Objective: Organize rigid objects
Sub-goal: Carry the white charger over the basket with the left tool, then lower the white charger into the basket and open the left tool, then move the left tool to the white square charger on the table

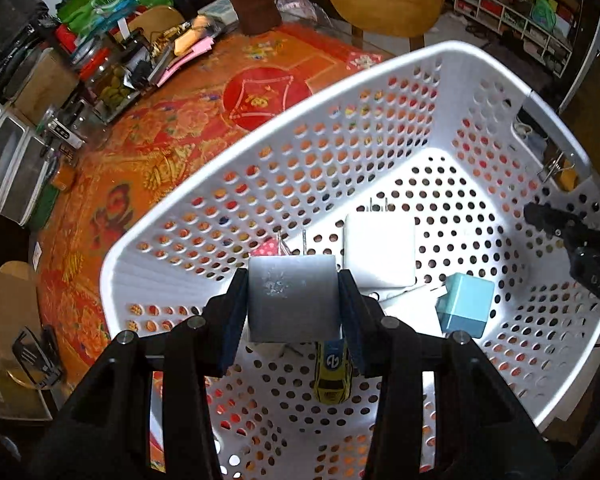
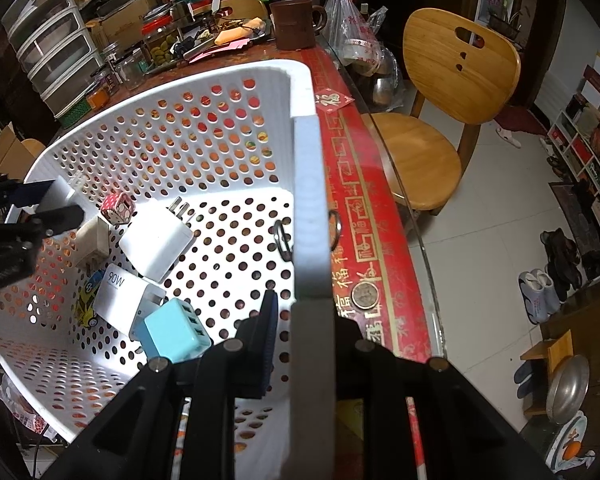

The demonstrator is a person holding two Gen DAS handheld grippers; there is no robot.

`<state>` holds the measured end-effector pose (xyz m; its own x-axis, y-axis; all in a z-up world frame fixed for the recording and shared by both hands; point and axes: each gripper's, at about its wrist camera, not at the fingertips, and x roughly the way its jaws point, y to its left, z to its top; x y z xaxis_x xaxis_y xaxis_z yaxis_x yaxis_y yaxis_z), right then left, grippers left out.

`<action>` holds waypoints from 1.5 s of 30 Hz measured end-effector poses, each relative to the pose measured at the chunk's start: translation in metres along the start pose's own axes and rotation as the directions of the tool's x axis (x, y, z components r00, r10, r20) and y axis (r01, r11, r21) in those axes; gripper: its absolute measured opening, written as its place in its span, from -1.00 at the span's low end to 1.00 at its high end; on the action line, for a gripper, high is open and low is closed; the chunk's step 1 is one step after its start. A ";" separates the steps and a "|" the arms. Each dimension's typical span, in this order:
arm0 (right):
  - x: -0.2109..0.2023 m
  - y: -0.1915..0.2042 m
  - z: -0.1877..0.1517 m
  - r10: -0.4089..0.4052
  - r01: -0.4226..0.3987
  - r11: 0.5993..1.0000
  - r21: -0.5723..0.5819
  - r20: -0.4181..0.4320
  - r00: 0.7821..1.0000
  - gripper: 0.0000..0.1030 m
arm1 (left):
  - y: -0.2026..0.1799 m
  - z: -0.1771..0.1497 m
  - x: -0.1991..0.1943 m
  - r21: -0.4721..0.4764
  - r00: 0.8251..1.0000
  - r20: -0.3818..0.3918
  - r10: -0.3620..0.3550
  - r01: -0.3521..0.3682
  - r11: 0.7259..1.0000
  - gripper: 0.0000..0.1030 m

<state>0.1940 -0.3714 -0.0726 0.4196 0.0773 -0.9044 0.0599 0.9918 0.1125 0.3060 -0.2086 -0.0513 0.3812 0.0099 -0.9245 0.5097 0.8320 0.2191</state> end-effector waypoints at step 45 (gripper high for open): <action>0.000 0.000 0.000 0.007 -0.007 1.000 0.002 -0.001 1.000 -0.64 | 0.018 -0.048 -0.055 -0.010 0.995 0.094 0.044 -0.043 0.999 0.77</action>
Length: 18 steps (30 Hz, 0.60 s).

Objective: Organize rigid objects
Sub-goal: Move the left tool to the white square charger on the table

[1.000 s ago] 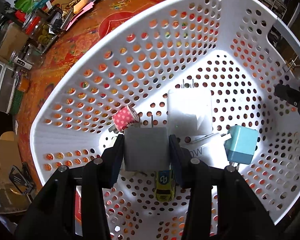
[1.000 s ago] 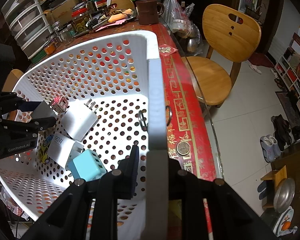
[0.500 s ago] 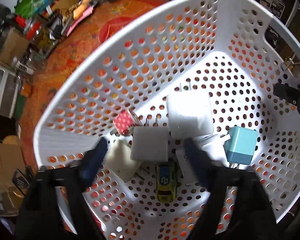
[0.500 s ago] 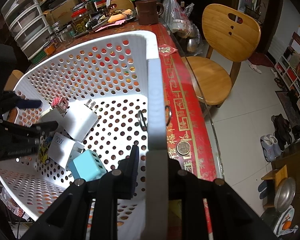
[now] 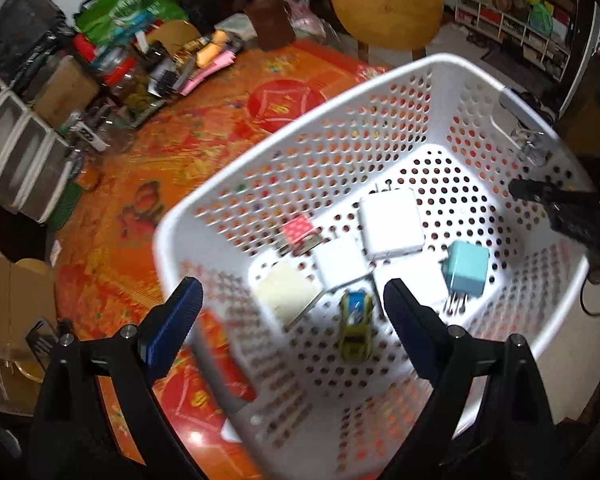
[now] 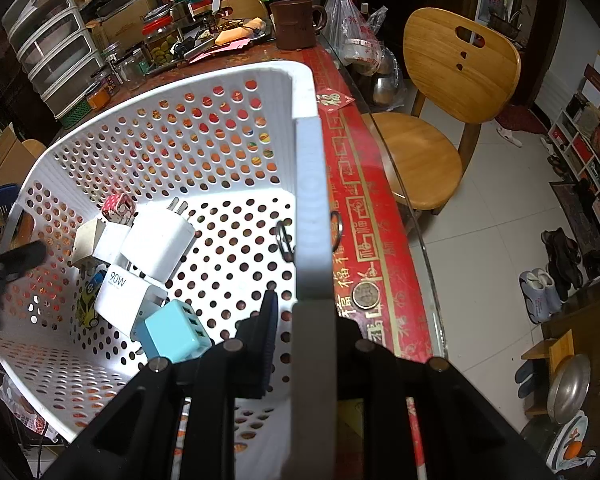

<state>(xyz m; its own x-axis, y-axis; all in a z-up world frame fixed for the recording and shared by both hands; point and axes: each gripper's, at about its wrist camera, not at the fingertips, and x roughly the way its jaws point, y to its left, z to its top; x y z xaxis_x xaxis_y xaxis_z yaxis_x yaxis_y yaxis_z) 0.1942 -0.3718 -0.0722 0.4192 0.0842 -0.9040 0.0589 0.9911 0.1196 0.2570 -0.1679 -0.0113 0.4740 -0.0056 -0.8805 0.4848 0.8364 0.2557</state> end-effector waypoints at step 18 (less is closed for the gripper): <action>0.000 -0.003 -0.001 0.011 -0.011 1.000 -0.001 0.003 1.000 -0.64 | 0.113 -0.181 -0.003 -0.212 0.996 -0.089 0.030 -0.049 0.976 0.97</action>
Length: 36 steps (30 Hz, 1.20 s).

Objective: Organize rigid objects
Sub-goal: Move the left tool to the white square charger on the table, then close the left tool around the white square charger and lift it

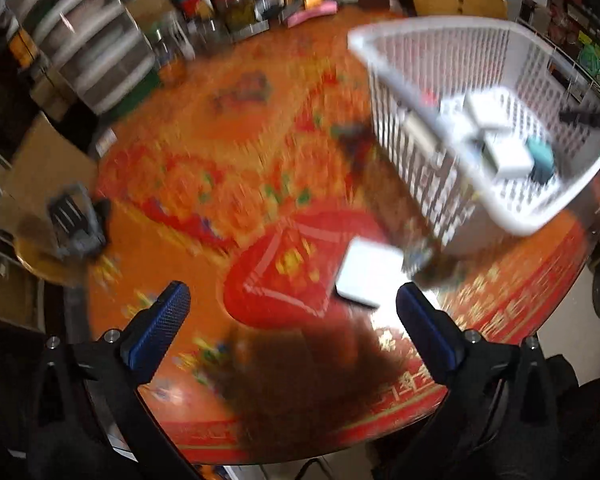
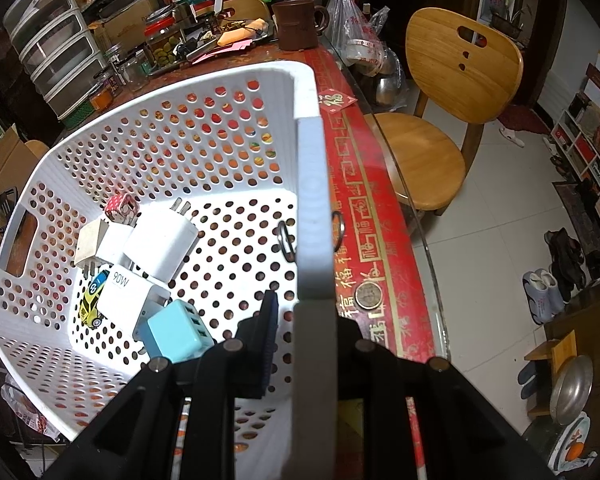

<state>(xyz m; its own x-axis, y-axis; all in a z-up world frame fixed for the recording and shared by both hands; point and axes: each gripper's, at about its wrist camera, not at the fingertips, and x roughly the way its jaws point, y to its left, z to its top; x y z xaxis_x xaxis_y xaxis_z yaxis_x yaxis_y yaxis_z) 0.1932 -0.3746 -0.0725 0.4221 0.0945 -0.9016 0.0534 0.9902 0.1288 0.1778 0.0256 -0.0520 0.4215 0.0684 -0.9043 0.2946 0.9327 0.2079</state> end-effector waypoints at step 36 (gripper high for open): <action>0.000 0.002 -0.001 -0.009 0.009 1.000 -0.004 0.001 1.000 -0.57 | 0.013 -0.009 0.048 -0.139 0.994 0.045 -0.098 0.103 0.985 -0.07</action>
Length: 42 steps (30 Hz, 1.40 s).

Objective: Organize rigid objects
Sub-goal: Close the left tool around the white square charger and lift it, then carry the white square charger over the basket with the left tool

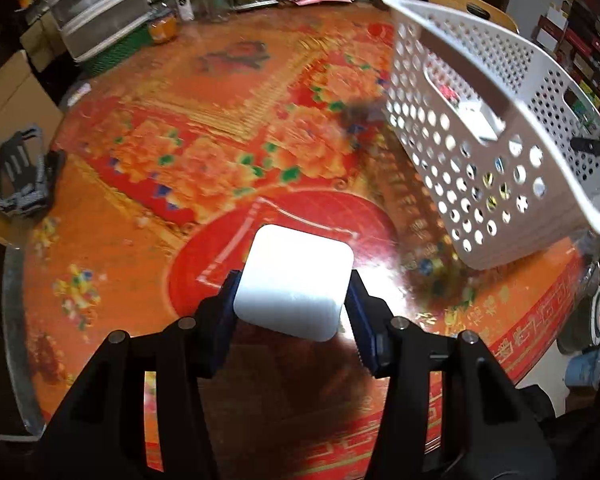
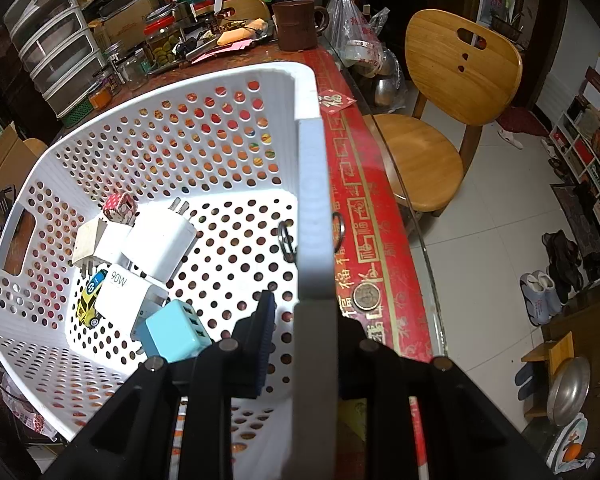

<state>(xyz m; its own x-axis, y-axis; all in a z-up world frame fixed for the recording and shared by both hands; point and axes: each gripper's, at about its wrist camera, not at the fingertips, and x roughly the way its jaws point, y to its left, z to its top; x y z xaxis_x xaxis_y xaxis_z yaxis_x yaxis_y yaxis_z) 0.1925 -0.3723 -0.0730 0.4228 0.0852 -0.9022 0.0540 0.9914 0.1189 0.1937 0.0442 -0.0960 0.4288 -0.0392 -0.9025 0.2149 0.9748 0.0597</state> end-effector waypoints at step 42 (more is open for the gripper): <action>0.000 0.002 0.001 0.008 -0.008 1.000 -0.001 -0.005 1.000 -0.57 | -0.283 0.165 0.033 0.447 0.977 -0.198 -0.078 0.161 0.880 -0.06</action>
<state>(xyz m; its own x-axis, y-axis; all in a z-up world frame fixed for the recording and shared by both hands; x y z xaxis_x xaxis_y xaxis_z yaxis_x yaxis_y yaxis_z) 0.1935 -0.3705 -0.0723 0.4190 0.0936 -0.9031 0.0493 0.9909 0.1256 0.2923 -0.2693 -0.0722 0.2288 -0.0708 -0.9709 0.6502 0.7534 0.0982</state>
